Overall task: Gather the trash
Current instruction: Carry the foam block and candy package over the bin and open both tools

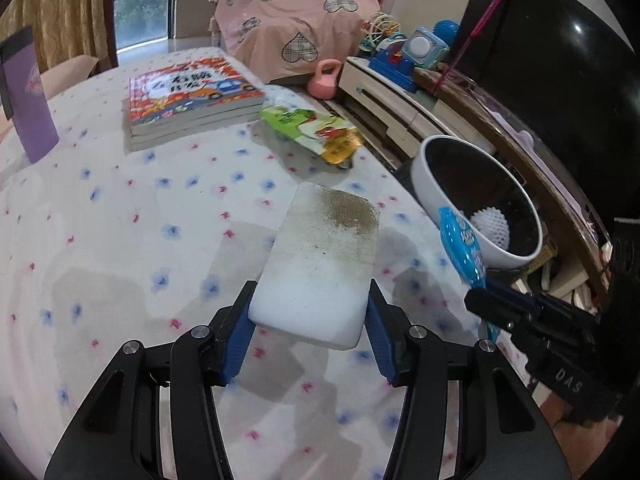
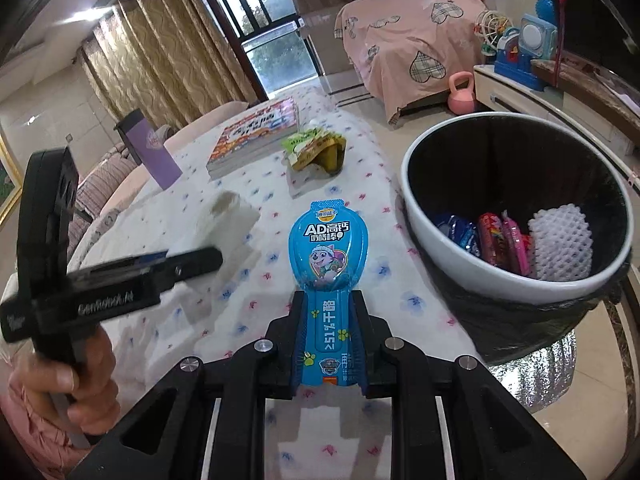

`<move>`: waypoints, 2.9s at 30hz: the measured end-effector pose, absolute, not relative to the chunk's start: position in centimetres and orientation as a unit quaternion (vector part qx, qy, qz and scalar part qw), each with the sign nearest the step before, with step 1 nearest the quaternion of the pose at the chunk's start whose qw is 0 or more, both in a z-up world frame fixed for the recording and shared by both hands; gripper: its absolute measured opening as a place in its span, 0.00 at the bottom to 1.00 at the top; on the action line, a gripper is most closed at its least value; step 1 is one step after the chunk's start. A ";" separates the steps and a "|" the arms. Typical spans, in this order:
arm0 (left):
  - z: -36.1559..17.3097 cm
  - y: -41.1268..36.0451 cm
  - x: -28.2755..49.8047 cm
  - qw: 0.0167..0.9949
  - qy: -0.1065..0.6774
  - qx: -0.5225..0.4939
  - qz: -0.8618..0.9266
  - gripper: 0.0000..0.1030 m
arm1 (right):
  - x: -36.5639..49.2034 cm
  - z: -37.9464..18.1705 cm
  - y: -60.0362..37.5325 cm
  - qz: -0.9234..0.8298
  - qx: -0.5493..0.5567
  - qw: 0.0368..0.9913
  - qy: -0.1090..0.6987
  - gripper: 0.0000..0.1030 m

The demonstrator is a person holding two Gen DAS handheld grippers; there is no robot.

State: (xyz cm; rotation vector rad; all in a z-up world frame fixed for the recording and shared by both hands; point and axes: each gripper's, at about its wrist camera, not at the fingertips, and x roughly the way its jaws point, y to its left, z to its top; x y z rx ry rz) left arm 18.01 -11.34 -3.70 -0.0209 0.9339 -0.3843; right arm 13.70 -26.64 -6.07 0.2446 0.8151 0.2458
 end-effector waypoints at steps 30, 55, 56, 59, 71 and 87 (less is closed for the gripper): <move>0.5 -22.3 18.1 0.874 0.411 0.054 -0.253 0.50 | 12.3 -1.5 -36.4 0.041 0.157 0.931 0.327 0.20; 0.0 -27.5 21.2 0.865 0.423 0.089 -0.256 0.50 | 15.1 -1.1 -39.4 0.023 0.148 0.929 0.339 0.20; 0.0 -27.6 21.3 0.864 0.424 0.090 -0.256 0.50 | 15.3 -1.2 -39.4 0.022 0.147 0.929 0.340 0.20; -0.4 -28.0 21.7 0.862 0.428 0.092 -0.254 0.50 | 15.7 -1.4 -39.7 0.021 0.147 0.927 0.344 0.20; -1.4 -29.1 22.9 0.853 0.444 0.104 -0.253 0.51 | 17.5 -2.5 -40.1 0.017 0.147 0.919 0.366 0.20; -1.8 -29.7 23.9 0.844 0.461 0.102 -0.252 0.57 | 18.6 -3.0 -40.8 0.011 0.155 0.912 0.379 0.21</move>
